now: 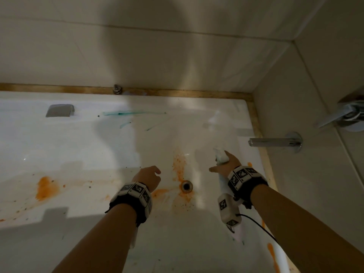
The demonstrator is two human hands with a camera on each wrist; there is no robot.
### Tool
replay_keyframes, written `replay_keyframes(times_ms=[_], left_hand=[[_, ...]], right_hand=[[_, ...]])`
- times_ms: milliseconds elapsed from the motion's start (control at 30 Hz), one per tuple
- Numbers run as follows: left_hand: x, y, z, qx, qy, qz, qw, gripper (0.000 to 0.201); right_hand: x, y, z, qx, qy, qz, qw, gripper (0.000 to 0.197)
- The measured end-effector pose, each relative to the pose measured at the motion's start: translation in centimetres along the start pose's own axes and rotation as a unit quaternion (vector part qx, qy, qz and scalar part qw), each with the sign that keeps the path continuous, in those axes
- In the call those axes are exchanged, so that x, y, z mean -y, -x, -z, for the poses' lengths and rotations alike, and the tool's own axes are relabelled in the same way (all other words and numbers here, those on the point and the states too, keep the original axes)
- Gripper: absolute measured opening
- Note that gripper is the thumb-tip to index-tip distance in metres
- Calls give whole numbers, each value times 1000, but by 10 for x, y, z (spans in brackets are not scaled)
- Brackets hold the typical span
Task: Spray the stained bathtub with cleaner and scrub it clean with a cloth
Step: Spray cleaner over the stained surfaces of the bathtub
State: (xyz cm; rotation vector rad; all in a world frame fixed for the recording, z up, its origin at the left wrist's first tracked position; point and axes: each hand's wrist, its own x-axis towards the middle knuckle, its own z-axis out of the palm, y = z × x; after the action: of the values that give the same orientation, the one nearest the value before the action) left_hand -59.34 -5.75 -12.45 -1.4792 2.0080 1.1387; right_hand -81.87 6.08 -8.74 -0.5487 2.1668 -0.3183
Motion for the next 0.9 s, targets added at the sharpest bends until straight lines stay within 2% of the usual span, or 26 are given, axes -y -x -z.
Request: replay_keyframes(times_ms=[100,433,567,800,900], left_hand=[[-4,9,-7,-2,-7,-2,1000,32],[-7,57,-39,-17,-2,-14,1000,29],[3,83,-56,-21,-3,-7,1000,29],[31,125,-80,-33,36,5,999,28],[42,141,-90,-37,34,7,999,27]], right_hand=[[-14,9,0,17,16,-3,1000,67],[-68,57,-5,-6,12,-42,999,69],[-88,81,-7,-4,0,-58,998,83],[-106,126,-18,28,51,-39,998,78],[-116,140,-31,54,64,8,996,77]])
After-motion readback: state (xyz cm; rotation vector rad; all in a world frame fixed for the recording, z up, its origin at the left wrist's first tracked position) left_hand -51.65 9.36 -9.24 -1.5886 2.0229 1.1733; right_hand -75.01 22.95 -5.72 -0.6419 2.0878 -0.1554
